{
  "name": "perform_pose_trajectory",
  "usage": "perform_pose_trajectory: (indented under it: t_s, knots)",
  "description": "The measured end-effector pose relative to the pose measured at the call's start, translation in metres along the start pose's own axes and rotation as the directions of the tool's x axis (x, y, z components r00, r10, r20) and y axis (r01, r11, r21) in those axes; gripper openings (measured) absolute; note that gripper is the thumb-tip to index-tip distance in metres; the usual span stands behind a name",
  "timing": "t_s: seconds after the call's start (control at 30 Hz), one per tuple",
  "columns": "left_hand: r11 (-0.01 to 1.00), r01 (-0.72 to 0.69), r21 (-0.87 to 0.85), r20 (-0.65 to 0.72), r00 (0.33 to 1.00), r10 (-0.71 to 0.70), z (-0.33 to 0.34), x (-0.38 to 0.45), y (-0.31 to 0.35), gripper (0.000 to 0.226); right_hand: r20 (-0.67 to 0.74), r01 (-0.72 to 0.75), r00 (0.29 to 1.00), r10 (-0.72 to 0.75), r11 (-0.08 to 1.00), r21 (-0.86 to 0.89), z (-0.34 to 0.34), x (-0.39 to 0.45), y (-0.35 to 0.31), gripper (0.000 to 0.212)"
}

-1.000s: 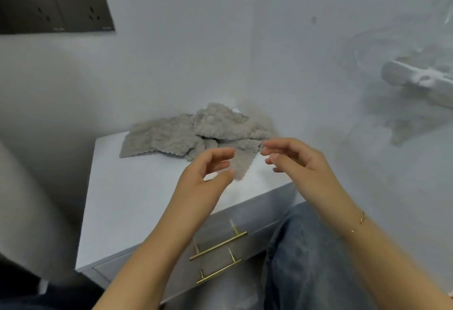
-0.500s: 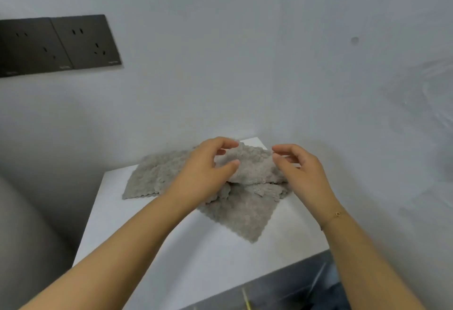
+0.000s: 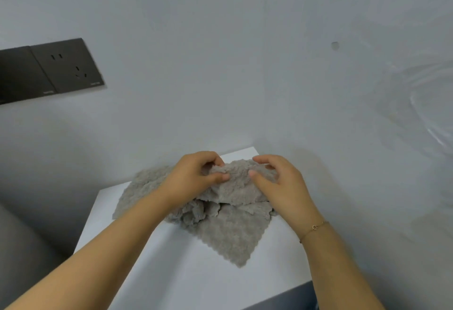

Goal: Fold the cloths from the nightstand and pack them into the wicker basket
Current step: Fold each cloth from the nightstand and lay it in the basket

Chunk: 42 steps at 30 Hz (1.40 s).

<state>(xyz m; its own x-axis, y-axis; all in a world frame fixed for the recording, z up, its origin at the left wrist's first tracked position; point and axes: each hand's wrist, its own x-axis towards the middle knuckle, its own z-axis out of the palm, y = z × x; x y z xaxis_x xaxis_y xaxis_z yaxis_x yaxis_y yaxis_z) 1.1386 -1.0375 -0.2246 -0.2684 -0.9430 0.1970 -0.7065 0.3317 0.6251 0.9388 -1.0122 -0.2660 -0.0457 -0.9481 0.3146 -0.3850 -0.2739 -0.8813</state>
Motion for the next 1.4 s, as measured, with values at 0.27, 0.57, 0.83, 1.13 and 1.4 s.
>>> perform_pose_trajectory:
  t_s: [0.27,0.57,0.83,1.13,1.4]
  knots:
    - [0.996,-0.069,-0.061,-0.049,0.997,0.066,-0.037,-0.044,0.013,0.013,0.102,0.236,0.971,-0.218,0.945,-0.227,0.006,-0.016,-0.009,0.012]
    - [0.989,-0.091,-0.115,-0.137,0.988,0.075,-0.114,-0.070,0.014,0.007,0.232,0.073,0.970,-0.074,0.997,0.014,-0.025,-0.027,-0.057,0.021]
    - [0.890,0.000,-0.456,-0.225,0.968,-0.115,-0.194,-0.078,-0.011,0.016,0.265,-0.007,0.963,-0.044,0.982,0.189,-0.025,0.017,-0.136,0.010]
    - [0.819,-0.144,-0.555,-0.525,0.824,-0.211,-0.241,-0.076,-0.016,0.011,0.068,0.161,0.981,-0.183,0.955,0.247,0.016,0.064,-0.185,0.015]
    - [0.882,-0.089,-0.463,-0.504,0.845,-0.180,-0.208,-0.145,-0.046,0.011,0.161,0.103,0.972,-0.173,0.924,0.369,0.019,0.011,-0.158,0.040]
